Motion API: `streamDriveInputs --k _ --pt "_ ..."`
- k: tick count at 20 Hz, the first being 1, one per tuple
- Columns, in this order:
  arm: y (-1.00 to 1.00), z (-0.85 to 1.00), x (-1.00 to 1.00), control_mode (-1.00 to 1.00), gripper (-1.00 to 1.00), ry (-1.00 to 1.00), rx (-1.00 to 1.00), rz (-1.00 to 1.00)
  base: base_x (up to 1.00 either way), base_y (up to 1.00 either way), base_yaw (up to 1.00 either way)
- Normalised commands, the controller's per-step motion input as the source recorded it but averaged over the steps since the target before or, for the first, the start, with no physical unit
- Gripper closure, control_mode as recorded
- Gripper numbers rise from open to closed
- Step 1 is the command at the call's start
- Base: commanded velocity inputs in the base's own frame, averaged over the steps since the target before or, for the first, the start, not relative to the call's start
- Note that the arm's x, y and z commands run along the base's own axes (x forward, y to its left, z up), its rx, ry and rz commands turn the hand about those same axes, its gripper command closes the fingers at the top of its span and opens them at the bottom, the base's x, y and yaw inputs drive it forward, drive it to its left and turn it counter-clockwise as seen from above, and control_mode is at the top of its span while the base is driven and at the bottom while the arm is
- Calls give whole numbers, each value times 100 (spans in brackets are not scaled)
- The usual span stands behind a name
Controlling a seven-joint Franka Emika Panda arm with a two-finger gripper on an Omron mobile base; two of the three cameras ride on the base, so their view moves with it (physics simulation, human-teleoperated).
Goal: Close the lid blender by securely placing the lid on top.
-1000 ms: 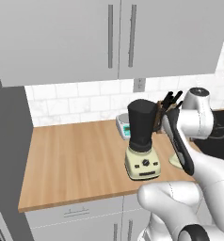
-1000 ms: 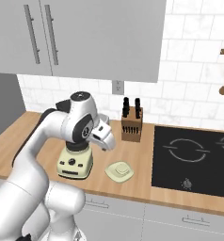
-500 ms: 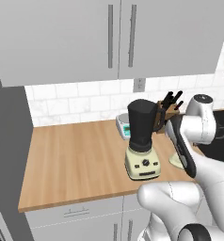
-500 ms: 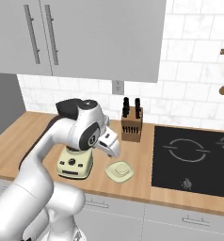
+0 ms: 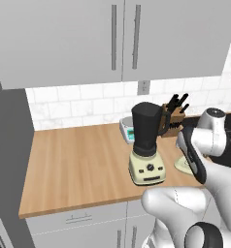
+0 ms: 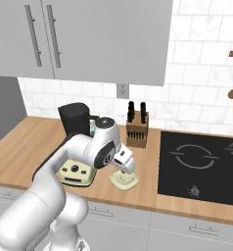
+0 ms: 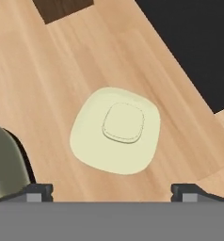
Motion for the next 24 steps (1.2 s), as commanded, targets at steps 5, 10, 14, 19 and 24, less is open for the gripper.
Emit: streamDriveInputs --k 5,10,14,19,24 --pt "-31 -44 7 -100 -100 0 7 0 0 0 0" --pt "-6 -28 15 -100 -100 0 3 0 0 0 0" --pt "0 -11 15 -100 -100 -2 3 0 0 0 0" --pt "-8 -14 21 -100 -100 0 5 0 0 0 0" --pt "-10 -15 20 -100 -100 0 4 0 0 0 0"
